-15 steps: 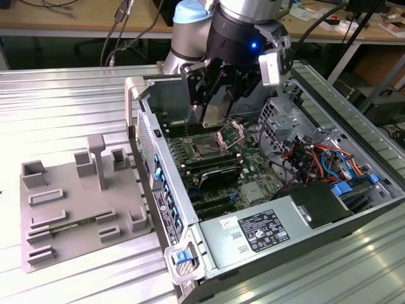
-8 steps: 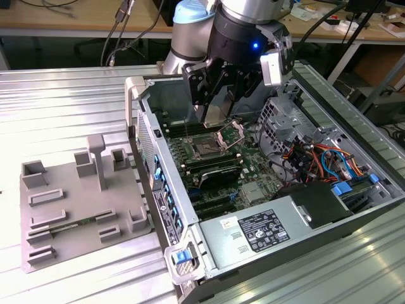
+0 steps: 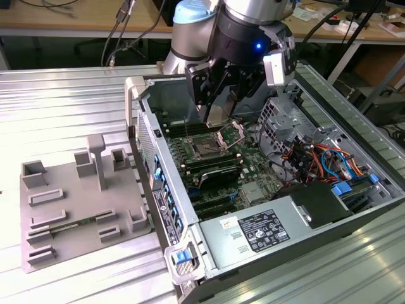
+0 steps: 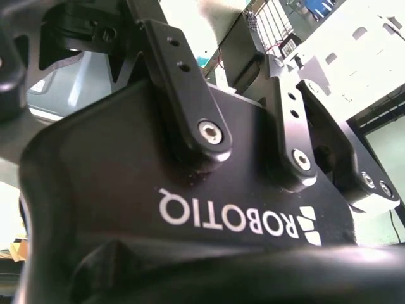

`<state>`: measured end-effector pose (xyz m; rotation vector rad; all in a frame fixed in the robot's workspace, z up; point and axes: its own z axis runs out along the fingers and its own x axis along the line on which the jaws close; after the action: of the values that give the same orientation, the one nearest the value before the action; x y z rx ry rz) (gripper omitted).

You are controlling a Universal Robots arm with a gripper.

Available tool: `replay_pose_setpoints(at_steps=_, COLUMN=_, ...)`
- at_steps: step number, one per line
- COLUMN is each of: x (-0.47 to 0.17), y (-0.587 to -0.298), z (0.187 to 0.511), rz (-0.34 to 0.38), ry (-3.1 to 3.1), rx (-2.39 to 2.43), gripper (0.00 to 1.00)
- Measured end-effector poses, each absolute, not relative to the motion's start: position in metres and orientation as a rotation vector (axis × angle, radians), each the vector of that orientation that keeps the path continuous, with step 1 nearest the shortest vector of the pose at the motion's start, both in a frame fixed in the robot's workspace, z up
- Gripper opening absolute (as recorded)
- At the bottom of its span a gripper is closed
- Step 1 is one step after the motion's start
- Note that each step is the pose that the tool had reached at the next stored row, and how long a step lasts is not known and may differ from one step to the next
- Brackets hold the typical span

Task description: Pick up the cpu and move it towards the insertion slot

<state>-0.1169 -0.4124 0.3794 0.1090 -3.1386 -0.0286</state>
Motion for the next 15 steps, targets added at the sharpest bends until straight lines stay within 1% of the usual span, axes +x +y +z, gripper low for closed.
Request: replay_pose_setpoints(at_steps=15, x=-0.105, y=-0.411, z=0.377, rz=-0.028, ry=-3.138, rx=0.109, gripper=0.53)
